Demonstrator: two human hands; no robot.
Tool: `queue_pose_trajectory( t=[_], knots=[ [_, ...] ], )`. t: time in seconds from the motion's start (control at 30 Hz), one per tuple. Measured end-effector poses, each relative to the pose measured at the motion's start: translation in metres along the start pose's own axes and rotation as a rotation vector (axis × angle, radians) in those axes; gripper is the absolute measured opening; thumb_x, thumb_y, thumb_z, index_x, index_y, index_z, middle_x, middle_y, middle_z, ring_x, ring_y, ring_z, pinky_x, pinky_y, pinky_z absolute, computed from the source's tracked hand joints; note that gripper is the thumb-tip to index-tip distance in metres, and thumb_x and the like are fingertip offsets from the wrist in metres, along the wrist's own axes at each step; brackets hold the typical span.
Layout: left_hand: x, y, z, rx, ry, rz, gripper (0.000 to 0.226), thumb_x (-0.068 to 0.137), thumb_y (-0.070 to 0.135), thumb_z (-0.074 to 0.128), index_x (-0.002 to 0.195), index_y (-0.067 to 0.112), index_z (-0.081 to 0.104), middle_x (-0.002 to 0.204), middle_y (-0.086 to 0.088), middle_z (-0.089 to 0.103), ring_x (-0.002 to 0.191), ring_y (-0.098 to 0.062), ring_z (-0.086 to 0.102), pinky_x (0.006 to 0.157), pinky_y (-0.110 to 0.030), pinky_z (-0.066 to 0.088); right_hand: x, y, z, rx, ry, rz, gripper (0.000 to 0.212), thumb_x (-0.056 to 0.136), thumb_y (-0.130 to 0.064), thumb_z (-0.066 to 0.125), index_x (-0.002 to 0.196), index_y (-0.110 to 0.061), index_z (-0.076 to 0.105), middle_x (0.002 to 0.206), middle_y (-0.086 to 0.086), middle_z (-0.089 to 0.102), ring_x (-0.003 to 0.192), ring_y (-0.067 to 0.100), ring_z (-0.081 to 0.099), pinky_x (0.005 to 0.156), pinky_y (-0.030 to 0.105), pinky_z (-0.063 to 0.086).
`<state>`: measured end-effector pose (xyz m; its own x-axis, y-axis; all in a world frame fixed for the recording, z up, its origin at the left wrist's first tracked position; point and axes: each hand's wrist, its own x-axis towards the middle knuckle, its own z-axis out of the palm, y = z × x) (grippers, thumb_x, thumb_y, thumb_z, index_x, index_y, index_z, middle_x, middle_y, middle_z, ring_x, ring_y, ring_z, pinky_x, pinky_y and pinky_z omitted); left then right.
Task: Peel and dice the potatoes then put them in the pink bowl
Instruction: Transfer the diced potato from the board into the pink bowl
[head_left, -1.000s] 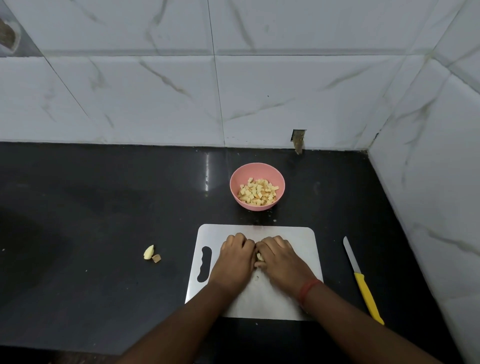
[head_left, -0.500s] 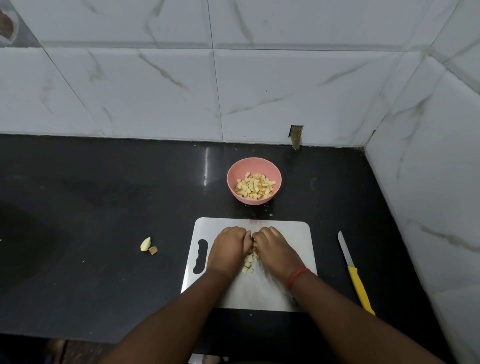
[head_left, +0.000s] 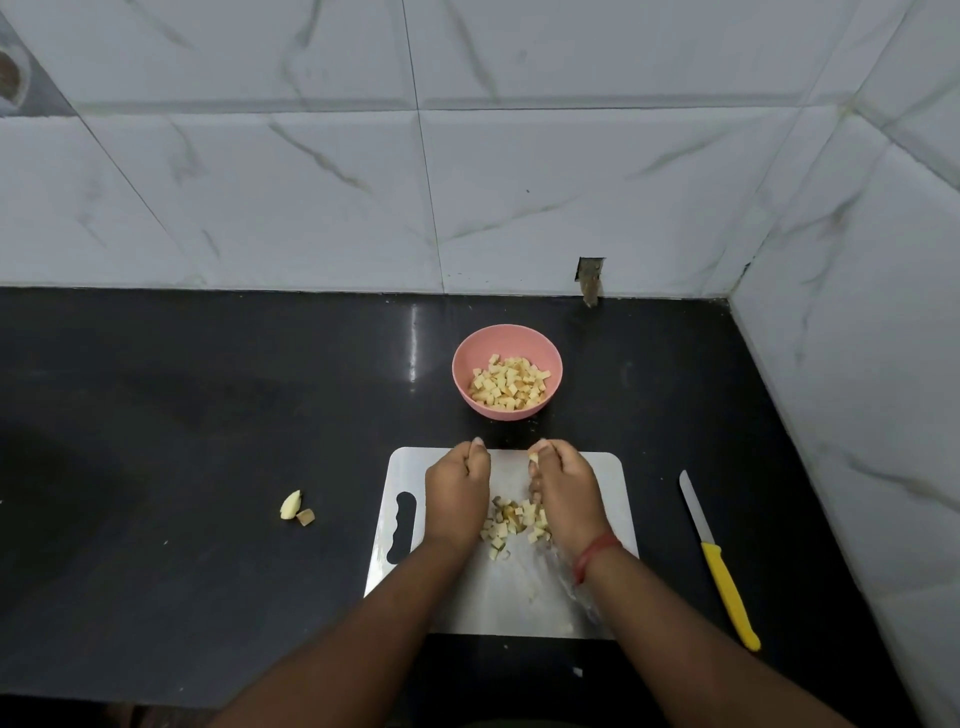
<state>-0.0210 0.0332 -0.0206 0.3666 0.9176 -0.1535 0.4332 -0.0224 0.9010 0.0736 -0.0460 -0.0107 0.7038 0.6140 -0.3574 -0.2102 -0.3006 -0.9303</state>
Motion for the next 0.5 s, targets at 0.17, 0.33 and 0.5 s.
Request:
queue_pose_trajectory(
  t=[0.17, 0.33, 0.5],
  knots=[
    [0.007, 0.026, 0.005, -0.201, 0.047, -0.006, 0.040, 0.103, 0.019, 0.043, 0.064, 0.010, 0.043, 0.060, 0.000, 0.042, 0.056, -0.006, 0.037, 0.054, -0.029, 0.034, 0.009, -0.022, 0.001, 0.637, -0.019, 0.172, 0.024, 0.100, -0.021, 0.045, 0.079, -0.013, 0.051, 0.063, 0.000, 0.040, 0.050, 0.010, 0.032, 0.044, 0.024, 0.025],
    [0.035, 0.086, 0.007, -0.368, 0.103, 0.109, 0.042, 0.103, 0.022, 0.043, 0.061, 0.018, 0.041, 0.059, 0.002, 0.039, 0.056, -0.011, 0.037, 0.053, -0.030, 0.034, 0.033, -0.081, 0.008, 0.851, -0.055, 0.135, 0.024, 0.102, -0.025, 0.046, 0.080, -0.016, 0.048, 0.059, -0.003, 0.040, 0.040, 0.005, 0.031, 0.032, 0.018, 0.022],
    [0.092, 0.119, 0.021, -0.257, 0.012, 0.067, 0.042, 0.102, 0.042, 0.039, 0.071, 0.017, 0.052, 0.068, 0.006, 0.057, 0.066, -0.015, 0.055, 0.070, -0.038, 0.050, 0.089, -0.125, 0.028, 0.309, 0.084, -0.117, 0.019, 0.098, -0.022, 0.048, 0.082, -0.014, 0.056, 0.062, -0.001, 0.053, 0.051, 0.012, 0.049, 0.047, 0.025, 0.039]
  ],
)
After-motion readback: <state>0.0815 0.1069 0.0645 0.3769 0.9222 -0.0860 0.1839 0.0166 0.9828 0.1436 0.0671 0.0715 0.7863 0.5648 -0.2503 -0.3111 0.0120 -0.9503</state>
